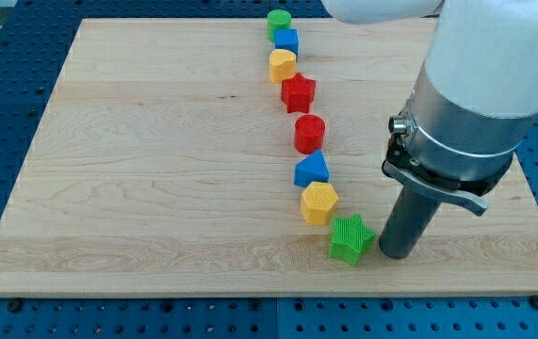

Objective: Push the green star close to yellow hexagon

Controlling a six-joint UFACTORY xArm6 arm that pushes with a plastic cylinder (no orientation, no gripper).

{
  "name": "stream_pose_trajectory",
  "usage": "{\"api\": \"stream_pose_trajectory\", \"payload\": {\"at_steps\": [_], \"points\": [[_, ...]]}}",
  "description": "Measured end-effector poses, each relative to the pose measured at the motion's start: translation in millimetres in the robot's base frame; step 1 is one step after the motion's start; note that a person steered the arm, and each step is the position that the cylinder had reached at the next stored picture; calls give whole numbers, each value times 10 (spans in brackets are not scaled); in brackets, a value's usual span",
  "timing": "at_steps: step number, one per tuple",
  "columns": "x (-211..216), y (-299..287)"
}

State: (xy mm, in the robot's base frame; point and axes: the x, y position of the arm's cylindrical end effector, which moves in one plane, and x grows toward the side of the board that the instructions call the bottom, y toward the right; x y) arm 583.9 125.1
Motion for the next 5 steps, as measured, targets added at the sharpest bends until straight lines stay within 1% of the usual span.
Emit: {"api": "stream_pose_trajectory", "payload": {"at_steps": [3, 4, 5], "points": [[0, -281], [1, -161], [11, 286]]}}
